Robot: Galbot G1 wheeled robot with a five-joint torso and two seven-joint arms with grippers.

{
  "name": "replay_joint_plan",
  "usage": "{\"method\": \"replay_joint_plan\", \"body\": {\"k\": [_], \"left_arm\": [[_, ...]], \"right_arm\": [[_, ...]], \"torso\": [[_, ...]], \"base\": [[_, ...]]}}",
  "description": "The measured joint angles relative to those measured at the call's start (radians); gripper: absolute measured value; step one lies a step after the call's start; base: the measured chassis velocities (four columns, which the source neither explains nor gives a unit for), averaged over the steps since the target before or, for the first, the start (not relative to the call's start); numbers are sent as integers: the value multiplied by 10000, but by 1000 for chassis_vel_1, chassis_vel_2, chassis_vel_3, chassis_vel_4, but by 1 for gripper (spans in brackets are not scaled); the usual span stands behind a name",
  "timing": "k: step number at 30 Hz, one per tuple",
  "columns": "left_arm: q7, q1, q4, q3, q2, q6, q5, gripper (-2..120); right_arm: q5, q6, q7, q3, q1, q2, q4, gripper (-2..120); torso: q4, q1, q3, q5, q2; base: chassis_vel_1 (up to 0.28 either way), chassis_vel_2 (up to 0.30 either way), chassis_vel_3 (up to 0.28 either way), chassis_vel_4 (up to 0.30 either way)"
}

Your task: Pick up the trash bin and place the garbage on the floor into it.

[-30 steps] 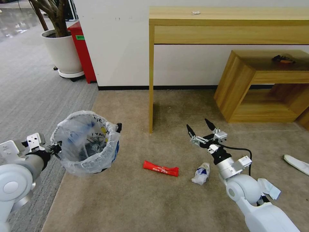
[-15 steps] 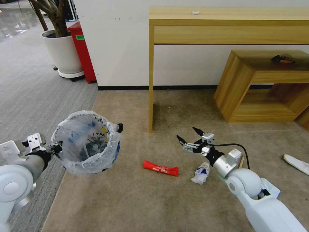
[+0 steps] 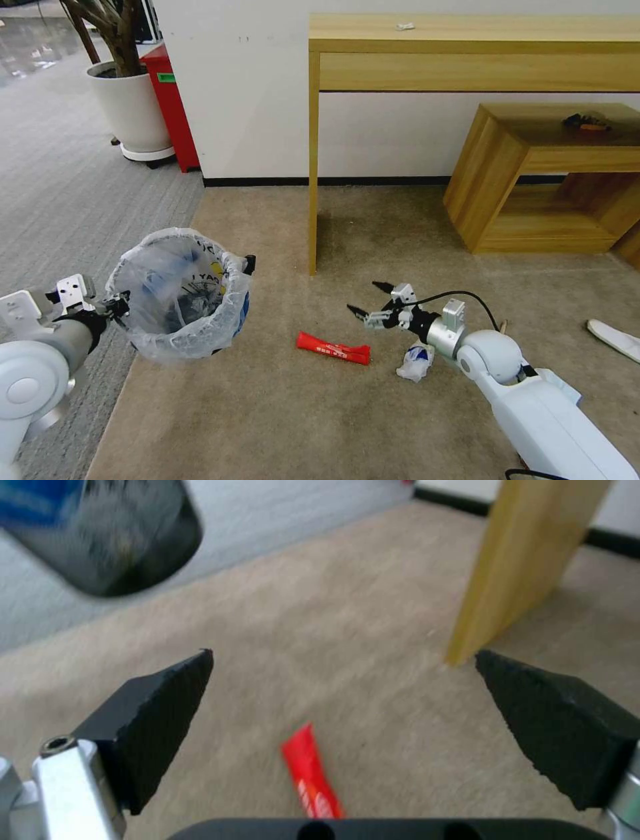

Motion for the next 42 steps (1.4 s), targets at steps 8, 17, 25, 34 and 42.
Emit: {"method": "replay_joint_plan", "body": {"k": [8, 17, 25, 34, 42], "left_arm": [[-32, -40, -60, 30, -18, 0, 3, 0], [-26, -9, -64, 2, -66, 0, 2, 0], [-25, -66, -62, 74, -100, 0, 8, 0], [-14, -46, -39, 84, -129, -1, 21, 0], [-5, -6, -61, 71, -167, 0, 40, 0]], "right_arm": [[-1934, 240, -1357, -364, 527, 217, -1146, 100], [-2952, 196, -1645, -497, 761, 564, -2003, 100], [-3564, 332, -2144, -592, 917, 800, -2561, 100], [-4420, 794, -2518, -713, 1212, 1391, -3262, 100], [-5236, 1020, -2462, -807, 1573, 2169, -4158, 100]], "torso": [[1, -1, 0, -1, 0], [1, -1, 0, -1, 0], [0, -1, 0, -2, 0], [1, -1, -1, -2, 0], [1, -1, 0, -2, 0]], "base": [[0, 0, 0, 0], [0, 0, 0, 0], [0, 0, 0, 0], [0, 0, 0, 0], [0, 0, 0, 0]]}}
